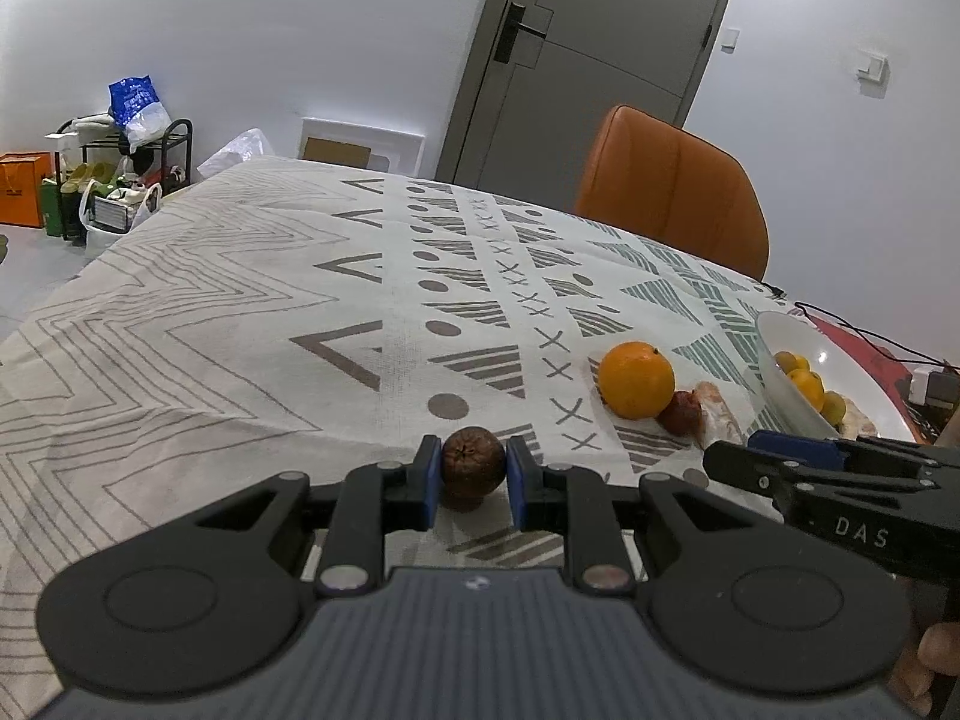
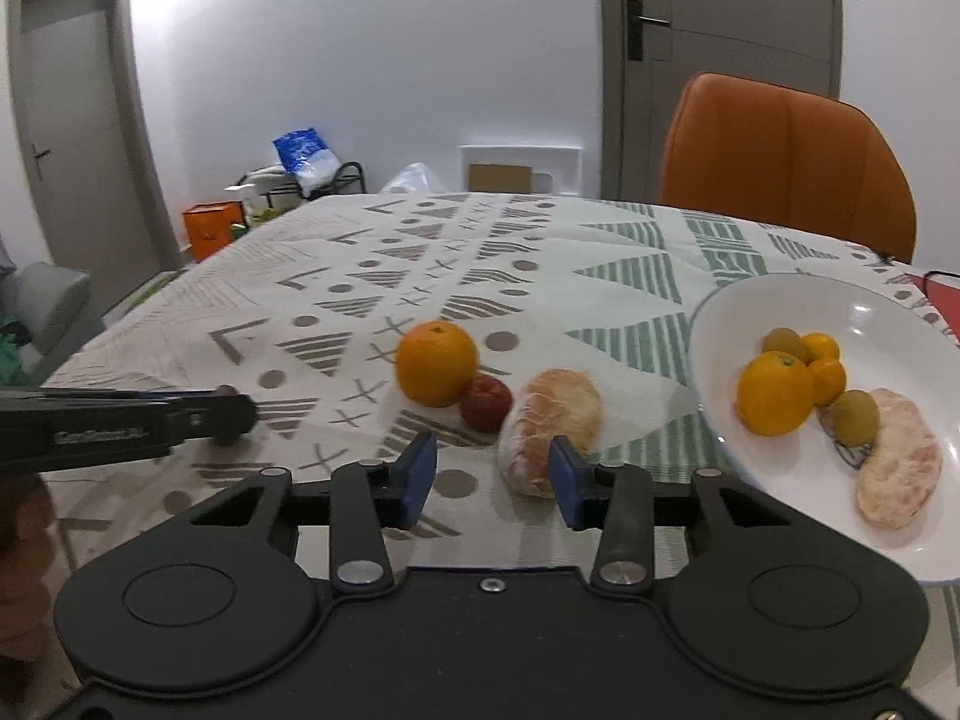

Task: Organize fruits
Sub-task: 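Grasp the brown wrinkled fruit with the left tool while the right tool grasps the pomelo segment, then carry the brown fruit and pomelo segment into the white plate and open both tools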

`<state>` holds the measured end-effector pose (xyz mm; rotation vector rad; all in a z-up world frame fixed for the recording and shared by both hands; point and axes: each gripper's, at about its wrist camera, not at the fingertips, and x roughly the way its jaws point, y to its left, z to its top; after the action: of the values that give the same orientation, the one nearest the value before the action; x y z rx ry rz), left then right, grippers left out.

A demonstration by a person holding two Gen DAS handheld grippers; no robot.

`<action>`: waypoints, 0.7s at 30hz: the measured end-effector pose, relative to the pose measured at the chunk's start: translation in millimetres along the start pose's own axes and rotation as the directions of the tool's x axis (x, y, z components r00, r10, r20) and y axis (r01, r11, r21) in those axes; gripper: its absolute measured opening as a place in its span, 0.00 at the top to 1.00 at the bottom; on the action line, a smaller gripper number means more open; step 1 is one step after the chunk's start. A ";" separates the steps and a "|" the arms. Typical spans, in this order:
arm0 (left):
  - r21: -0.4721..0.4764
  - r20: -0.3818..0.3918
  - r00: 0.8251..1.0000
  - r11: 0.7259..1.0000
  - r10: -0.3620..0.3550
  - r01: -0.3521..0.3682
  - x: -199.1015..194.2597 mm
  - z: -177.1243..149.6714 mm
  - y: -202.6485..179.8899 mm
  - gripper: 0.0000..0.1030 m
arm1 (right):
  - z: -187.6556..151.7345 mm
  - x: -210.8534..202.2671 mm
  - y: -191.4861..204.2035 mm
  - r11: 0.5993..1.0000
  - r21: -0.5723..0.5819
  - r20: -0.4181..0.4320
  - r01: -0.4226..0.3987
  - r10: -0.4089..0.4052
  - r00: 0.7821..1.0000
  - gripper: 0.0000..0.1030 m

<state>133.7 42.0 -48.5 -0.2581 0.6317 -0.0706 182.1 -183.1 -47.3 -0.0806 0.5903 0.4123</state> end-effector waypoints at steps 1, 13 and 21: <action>0.000 0.002 1.000 1.000 0.000 0.000 -0.5 0.3 -0.1 0.79 | 0.2 -0.8 0.5 1.000 -0.001 0.003 0.008 -0.008 1.000 0.60; -0.011 0.005 1.000 1.000 -0.001 0.001 -2.4 0.7 6.3 0.79 | 1.6 14.8 -4.3 0.996 0.007 -0.006 0.085 -0.085 0.996 0.60; -0.015 0.012 1.000 1.000 0.002 -0.002 -5.8 3.3 10.7 0.79 | 2.8 26.8 -2.2 0.993 -0.007 -0.024 0.116 -0.116 0.993 0.60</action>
<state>130.8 53.9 -45.4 -0.2728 0.6211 -0.0625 204.6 -175.0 -59.9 -0.1245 0.6054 0.3002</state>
